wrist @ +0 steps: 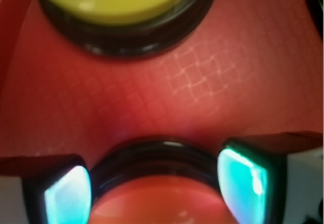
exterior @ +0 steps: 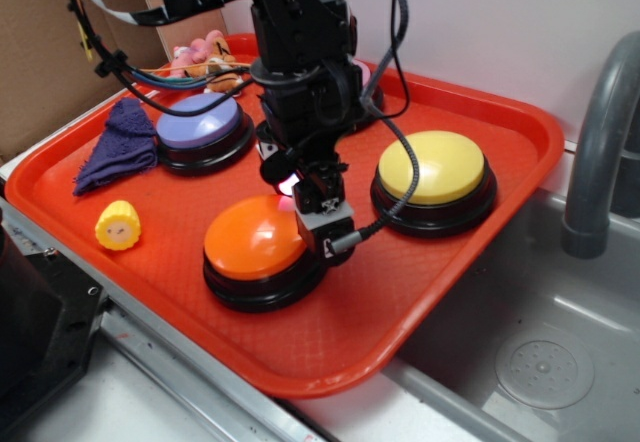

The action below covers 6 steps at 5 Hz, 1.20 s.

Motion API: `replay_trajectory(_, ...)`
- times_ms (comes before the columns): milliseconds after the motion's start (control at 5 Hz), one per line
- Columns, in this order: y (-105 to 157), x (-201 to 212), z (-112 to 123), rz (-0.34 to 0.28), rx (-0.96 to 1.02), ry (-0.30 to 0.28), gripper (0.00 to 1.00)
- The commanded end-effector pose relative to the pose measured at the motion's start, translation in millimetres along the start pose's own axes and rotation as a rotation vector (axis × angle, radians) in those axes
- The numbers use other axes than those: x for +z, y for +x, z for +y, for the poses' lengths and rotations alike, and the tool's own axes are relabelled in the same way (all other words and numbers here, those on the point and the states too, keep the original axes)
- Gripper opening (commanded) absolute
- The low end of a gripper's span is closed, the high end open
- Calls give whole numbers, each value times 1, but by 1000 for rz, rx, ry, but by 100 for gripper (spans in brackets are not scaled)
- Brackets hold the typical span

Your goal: Push the orange button.

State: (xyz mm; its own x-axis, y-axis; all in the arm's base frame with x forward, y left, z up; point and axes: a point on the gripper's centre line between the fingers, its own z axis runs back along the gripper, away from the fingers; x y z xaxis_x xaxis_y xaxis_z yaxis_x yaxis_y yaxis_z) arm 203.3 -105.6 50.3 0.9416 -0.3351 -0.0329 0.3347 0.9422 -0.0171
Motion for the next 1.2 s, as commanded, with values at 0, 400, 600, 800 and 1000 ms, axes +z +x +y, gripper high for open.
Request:
replay_trajectory(0, -8, 74, -2, -84, -7, 74, 100)
replay_trajectory(400, -40, 67, 2, -33, 65, 58, 100)
replay_trajectory(600, -56, 44, 0, -52, 85, 32, 100)
replay_trajectory(800, -48, 13, 6, -55, 76, -27, 100)
replay_trajectory(1000, -22, -2, 9, -94, 75, -3, 100)
